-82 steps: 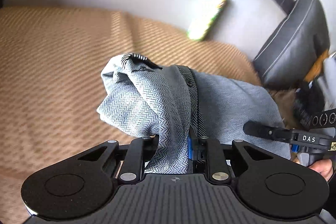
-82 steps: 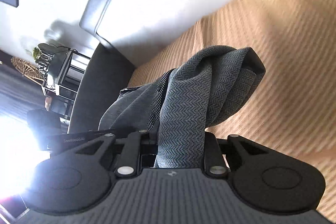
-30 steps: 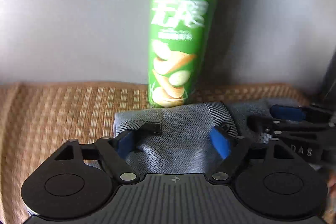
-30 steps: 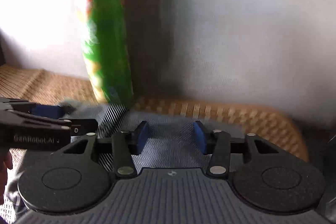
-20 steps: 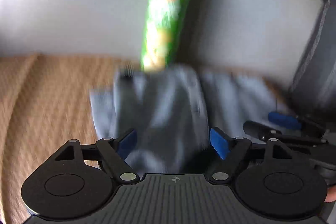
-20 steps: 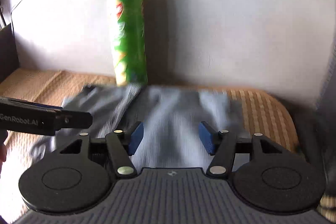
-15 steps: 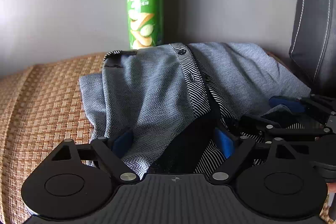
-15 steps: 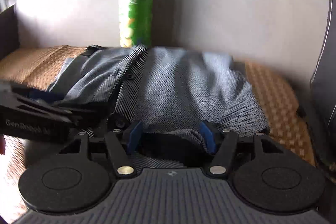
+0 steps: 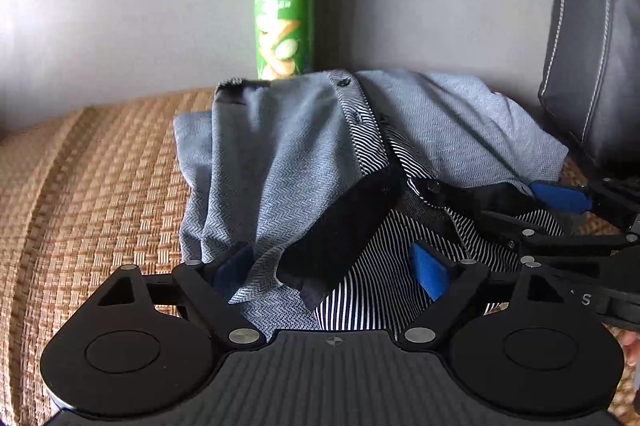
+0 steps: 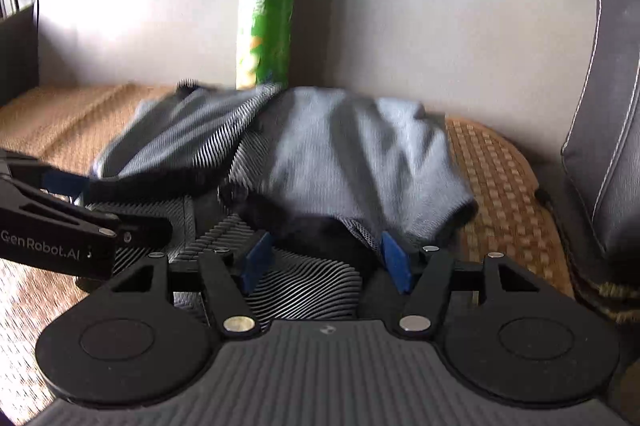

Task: Fold clothes

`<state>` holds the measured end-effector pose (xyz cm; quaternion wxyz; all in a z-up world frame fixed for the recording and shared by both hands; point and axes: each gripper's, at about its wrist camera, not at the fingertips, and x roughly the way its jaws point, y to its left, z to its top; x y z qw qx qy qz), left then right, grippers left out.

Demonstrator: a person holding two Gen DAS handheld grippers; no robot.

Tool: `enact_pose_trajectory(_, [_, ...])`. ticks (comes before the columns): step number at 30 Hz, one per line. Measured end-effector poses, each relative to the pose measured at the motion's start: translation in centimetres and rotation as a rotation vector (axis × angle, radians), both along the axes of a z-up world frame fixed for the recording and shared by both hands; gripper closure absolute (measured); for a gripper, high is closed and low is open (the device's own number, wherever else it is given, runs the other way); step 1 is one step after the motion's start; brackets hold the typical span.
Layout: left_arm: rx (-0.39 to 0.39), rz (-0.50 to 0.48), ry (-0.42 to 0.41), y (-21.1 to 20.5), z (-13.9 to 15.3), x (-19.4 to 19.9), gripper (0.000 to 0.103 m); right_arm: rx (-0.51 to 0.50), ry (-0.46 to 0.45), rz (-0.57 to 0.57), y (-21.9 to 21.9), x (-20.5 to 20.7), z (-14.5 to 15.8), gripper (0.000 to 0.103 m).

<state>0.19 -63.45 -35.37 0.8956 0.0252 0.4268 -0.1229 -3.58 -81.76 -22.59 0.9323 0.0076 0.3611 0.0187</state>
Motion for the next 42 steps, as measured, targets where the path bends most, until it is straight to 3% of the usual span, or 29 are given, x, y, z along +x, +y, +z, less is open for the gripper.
enact_pose_trajectory(3, [0.008, -0.004, -0.027, -0.4, -0.6, 0.1, 0.002, 0.005, -0.027, -0.005, -0.2, -0.5, -0.9, 0.037])
enact_pose_trajectory(7, [0.006, -0.006, -0.039, -0.3, -0.9, 0.2, 0.001, 0.024, -0.053, -0.006, -0.8, -0.8, -1.4, 0.037])
enact_pose_trajectory(11, [0.012, 0.0, 0.036, -0.3, 0.5, 0.9, 0.002, 0.048, -0.011, -0.013, -1.2, -0.1, -0.7, 0.035])
enact_pose_trajectory(13, [-0.016, 0.021, 0.097, 0.4, 2.2, 0.7, 0.003, 0.079, 0.045, -0.029, -1.5, 0.6, 0.8, 0.034])
enact_pose_trajectory(15, [-0.064, 0.056, 0.15, 1.7, 4.2, -0.3, 0.003, 0.114, 0.033, -0.077, -1.6, -0.1, 3.2, 0.027])
enact_pose_trajectory(17, [-0.127, 0.086, 0.205, 3.2, 5.9, -1.7, 0.003, 0.149, 0.024, -0.121, -1.5, -0.8, 5.5, 0.011])
enact_pose_trajectory(19, [-0.188, 0.118, 0.254, 4.4, 7.9, -3.7, 0.002, 0.188, 0.038, -0.132, -0.9, -2.3, 7.8, 0.01])
enact_pose_trajectory(22, [-0.178, 0.125, 0.289, 5.2, 10.6, -5.9, 0.0, 0.229, 0.041, -0.111, 0.3, -4.5, 11.0, 0.0])
enact_pose_trajectory(24, [-0.153, 0.104, 0.272, 5.5, 12.7, -7.5, 0.0, 0.234, 0.037, -0.089, 1.2, -6.1, 13.3, 0.0])
enact_pose_trajectory(28, [-0.093, 0.123, 0.124, 5.9, 17.1, -10.6, 0.0, 0.158, 0.01, -0.095, 3.0, -8.9, 17.9, 0.0])
enact_pose_trajectory(31, [-0.051, 0.121, 0.07, 5.9, 19.5, -11.3, 0.0, 0.14, 0.01, -0.107, 3.4, -10.3, 20.8, 0.0])
enact_pose_trajectory(34, [-0.034, 0.11, 0.069, 5.3, 21.2, -11.3, 0.0, 0.115, 0.007, -0.097, 3.3, -10.9, 22.6, 0.0])
enact_pose_trajectory(37, [-0.054, 0.136, 0.127, 4.5, 21.6, -11.3, 0.0, 0.084, 0.018, -0.108, 3.2, -11.5, 23.6, 0.0])
enact_pose_trajectory(42, [-0.06, 0.201, 0.151, 2.1, 21.6, -11.2, 0.0, 0.064, 0.063, -0.049, 2.1, -11.2, 23.7, 0.0])
